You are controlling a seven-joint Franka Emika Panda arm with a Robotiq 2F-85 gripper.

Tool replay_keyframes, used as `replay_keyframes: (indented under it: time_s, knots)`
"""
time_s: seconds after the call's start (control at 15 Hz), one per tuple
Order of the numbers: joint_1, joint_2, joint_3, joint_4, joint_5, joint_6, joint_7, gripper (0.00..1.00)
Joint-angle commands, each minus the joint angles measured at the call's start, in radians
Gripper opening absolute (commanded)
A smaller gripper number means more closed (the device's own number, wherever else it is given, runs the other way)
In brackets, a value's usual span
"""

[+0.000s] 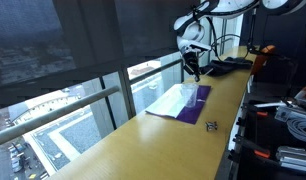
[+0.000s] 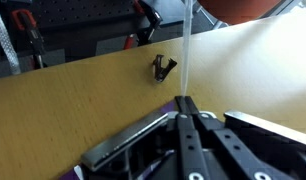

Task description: Place the straw in the cup

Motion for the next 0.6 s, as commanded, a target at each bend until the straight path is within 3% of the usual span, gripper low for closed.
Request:
replay_keyframes:
  time_s: [0.0,0.13,0.53]
  knots:
    - [-0.014,0.041,0.021,0.078,0.005,-0.034,0.035,0.26]
    - [-0.018,0.054,0.022,0.099,0.005,-0.046,0.046,0.34]
    - [-0.018,0.066,0.032,0.139,0.008,-0.069,0.065,0.77]
